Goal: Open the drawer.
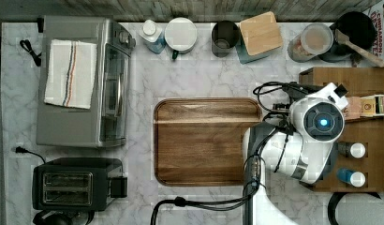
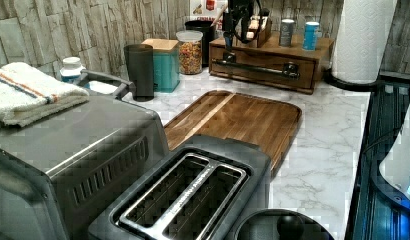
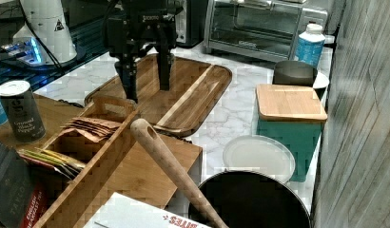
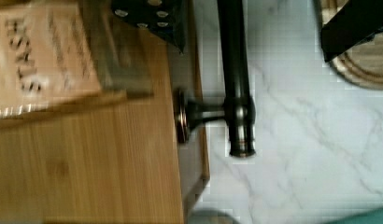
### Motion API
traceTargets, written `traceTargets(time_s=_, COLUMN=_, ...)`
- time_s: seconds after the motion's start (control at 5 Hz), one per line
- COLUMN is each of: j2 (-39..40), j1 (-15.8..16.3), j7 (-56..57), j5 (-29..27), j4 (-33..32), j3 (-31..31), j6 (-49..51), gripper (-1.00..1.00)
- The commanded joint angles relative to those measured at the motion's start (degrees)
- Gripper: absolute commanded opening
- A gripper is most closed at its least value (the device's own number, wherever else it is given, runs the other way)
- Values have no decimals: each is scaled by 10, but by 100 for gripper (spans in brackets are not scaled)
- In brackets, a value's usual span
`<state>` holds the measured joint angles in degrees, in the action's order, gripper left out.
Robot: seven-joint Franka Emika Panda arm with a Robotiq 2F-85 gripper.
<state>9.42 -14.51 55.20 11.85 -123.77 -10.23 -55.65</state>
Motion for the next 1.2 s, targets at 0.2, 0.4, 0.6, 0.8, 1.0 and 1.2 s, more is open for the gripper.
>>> traceTargets(time_s=0.2, j2=51, j1=-35, j7=76, j5=-68, j4=-49, j3=-7, j6=-38, gripper=100)
traceTargets(time_s=0.4, j2=55, j1=-27, j7=55, j5=-52, j4=-60, j3=-15, j6=-45, gripper=100)
traceTargets(time_s=0.6, j2=56, j1=-11, j7=-2, j5=-40, j4=-82, j3=-19, j6=-82, gripper=100)
traceTargets(time_s=0.8, j2=61, j1=-12, j7=9, j5=-56, j4=-86, j3=-9, j6=-82, gripper=100)
traceTargets(time_s=1.0, j2=83, j1=-17, j7=27, j5=-53, j4=-88, j3=-6, j6=-130, gripper=100)
traceTargets(time_s=1.2, j2=95, j1=-35, j7=78, j5=-67, j4=-77, j3=12, j6=-142, gripper=100)
